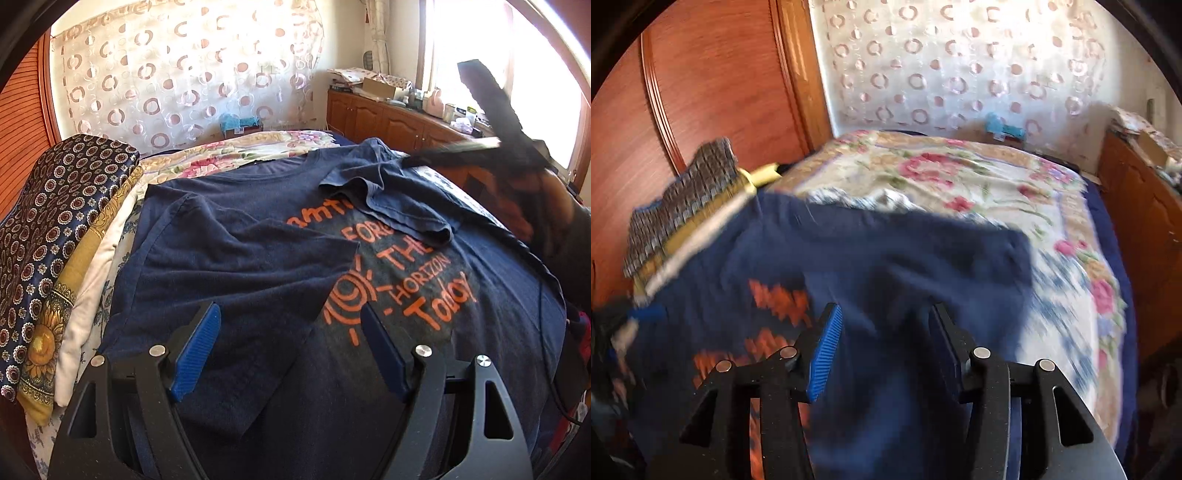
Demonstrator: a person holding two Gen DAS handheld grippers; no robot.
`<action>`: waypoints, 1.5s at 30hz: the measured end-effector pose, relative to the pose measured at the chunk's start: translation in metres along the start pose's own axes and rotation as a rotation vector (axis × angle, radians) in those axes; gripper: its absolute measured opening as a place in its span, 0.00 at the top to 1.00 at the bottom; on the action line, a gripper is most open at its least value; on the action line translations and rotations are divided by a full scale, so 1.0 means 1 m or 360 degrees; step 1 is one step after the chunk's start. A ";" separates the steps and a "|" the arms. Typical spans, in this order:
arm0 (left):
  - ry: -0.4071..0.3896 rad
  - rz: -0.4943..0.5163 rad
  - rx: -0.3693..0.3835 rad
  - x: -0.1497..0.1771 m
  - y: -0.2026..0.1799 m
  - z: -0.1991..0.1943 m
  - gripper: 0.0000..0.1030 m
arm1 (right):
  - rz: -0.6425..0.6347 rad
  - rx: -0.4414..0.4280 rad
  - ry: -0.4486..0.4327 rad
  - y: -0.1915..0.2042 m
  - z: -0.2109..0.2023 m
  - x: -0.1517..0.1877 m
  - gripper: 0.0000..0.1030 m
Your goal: Fold small clothes
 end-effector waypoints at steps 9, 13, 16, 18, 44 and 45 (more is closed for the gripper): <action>0.0041 -0.0008 -0.0020 0.014 0.001 -0.004 0.23 | 0.0023 0.0173 0.0098 -0.025 -0.039 0.079 0.51; 0.0071 -0.0018 -0.0031 0.018 0.003 -0.001 0.23 | 0.0015 0.0237 0.0137 -0.023 -0.041 0.095 0.62; 0.0121 -0.0026 -0.0025 0.022 0.004 0.006 0.23 | -0.0022 0.0278 0.0161 -0.025 -0.040 0.106 0.72; 0.0167 -0.0029 -0.0011 0.024 0.004 0.012 0.23 | -0.0032 0.0286 0.0158 -0.025 -0.044 0.108 0.94; 0.0267 0.0009 -0.0028 0.022 0.009 0.024 0.05 | -0.0024 0.0164 -0.0077 0.010 -0.064 0.081 0.51; 0.0259 0.0014 -0.0010 0.021 0.009 0.022 0.05 | -0.0028 0.0156 -0.0078 0.008 -0.062 0.079 0.49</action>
Point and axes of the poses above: each gripper's, at about its wrist camera, not at the fingertips, and z roughly the way its jaws point, y to its left, x to its underside, the point moved 3 cm from there along z, roughly the way its jaws point, and after that the axes turned 4 degrees about x, right-handed, at the moved point
